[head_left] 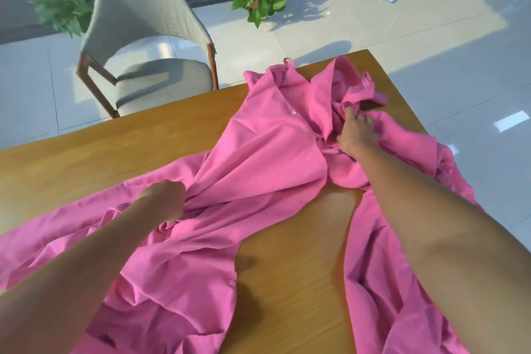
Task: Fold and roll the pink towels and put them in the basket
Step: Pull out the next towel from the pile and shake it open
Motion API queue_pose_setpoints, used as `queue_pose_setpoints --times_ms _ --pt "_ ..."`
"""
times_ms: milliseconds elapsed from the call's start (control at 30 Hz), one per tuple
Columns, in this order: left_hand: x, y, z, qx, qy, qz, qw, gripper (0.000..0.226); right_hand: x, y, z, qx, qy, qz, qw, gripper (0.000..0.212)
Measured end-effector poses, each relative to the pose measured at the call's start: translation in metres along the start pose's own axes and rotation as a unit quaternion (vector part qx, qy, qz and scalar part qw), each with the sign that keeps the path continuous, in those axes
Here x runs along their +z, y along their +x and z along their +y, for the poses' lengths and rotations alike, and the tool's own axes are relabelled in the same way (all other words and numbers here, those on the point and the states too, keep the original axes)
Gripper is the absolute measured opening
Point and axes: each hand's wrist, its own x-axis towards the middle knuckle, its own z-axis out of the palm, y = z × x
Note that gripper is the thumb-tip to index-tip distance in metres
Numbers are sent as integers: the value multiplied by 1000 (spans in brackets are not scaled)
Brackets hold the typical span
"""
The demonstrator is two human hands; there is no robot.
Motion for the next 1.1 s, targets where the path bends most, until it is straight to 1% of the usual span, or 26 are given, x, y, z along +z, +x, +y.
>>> queue_pose_setpoints --times_ms 67,133,200,267,300,333,400,433,467,500,567,633,767,900,967,1000,1033,1100 --pt "5 -5 -18 -47 -1 -6 999 27 1 1 -3 12 3 14 1000 81" --pt "8 -10 -31 -79 11 -1 997 34 1 0 -12 24 7 12 1000 90" --pt "6 -14 -32 -101 15 34 994 42 0 -5 -23 33 5 6 999 103" --pt "-1 -14 -22 -111 -15 81 990 59 -2 -11 -35 20 -5 42 999 107" --pt "-6 -12 -15 -96 -33 100 990 68 -4 -16 -41 -7 -11 81 997 103" --pt "-10 -9 -6 -66 -49 123 989 75 -5 -21 -47 -49 -18 129 990 94" --pt "-17 -7 15 32 -57 178 982 85 -5 -35 -61 -171 -29 215 961 61" --pt "-19 -8 26 86 -48 199 975 88 -3 -41 -68 -237 -29 233 943 43" --pt "-19 -7 35 131 -28 205 969 89 0 -47 -73 -296 -27 221 929 30" --pt "-15 -6 40 155 -4 199 968 91 5 -52 -75 -340 -30 187 921 24" --pt "-6 -3 41 149 36 179 972 88 13 -59 -71 -376 -56 112 918 28" --pt "4 0 29 117 47 181 975 80 18 -58 -57 -355 -74 79 929 33" --pt "17 -1 -3 16 -13 160 987 57 18 -50 -41 -272 -148 58 949 39" --pt "31 -4 -29 -15 -43 145 988 56 15 -57 -62 -183 -153 33 971 41" --pt "39 -8 -38 -32 -62 137 988 60 16 -69 -78 -161 -108 56 979 52" --pt "43 -10 -41 -35 -77 141 986 63 16 -79 -87 -177 -81 81 978 57" --pt "48 -14 -45 -31 -97 153 983 65 18 -90 -97 -213 -55 106 970 56" --pt "58 -22 -51 -2 -143 195 970 73 26 -119 -120 -293 1 129 947 42"
